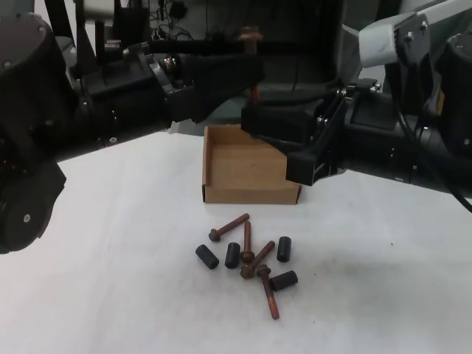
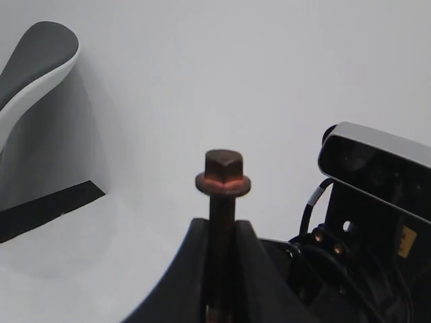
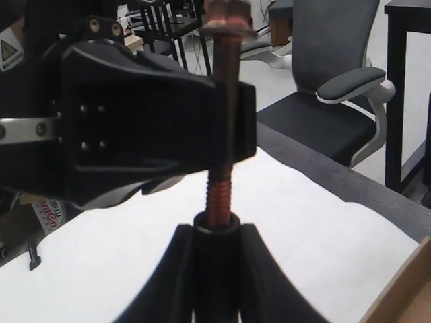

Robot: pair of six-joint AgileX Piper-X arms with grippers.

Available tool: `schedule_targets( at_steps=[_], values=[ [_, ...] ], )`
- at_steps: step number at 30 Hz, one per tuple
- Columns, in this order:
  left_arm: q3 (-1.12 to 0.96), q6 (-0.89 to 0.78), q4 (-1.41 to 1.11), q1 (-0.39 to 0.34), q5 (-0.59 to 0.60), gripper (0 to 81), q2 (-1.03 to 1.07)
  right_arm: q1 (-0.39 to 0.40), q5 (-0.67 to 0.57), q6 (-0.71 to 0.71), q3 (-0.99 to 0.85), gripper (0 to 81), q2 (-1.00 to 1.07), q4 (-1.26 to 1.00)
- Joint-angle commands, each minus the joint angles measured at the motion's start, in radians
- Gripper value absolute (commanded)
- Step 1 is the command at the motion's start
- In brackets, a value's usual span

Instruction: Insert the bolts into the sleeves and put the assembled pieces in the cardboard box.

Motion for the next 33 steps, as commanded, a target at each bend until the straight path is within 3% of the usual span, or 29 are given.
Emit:
schedule_targets(
  at_steps=[1,16,28,29,30,33],
  values=[
    [-0.002,0.041,-0.011,0.002,-0.005,1.7,-0.002,-0.021,0.030,0.024,-0.009,0.6,-0.013,-0.022],
    [-0.002,0.110,0.169,-0.001,0.016,1.7,-0.002,-0.021,-0.024,0.024,-0.009,0.6,-0.013,-0.022],
    [-0.002,0.110,0.134,-0.001,0.016,0.7,-0.002,-0.021,-0.024,0.017,-0.009,0.6,-0.013,-0.022],
    [-0.002,0.110,0.124,-0.001,0.016,2.9,-0.002,-0.021,-0.024,0.017,-0.009,0.6,-0.013,-0.022],
    [-0.002,0.110,0.121,-0.001,0.016,10.1,-0.002,-0.021,-0.024,0.017,-0.009,0.6,-0.013,-0.022],
    [-0.002,0.110,0.108,-0.001,0.016,46.1,-0.002,-0.021,-0.024,0.017,-0.009,0.6,-0.013,-0.022]
  ],
)
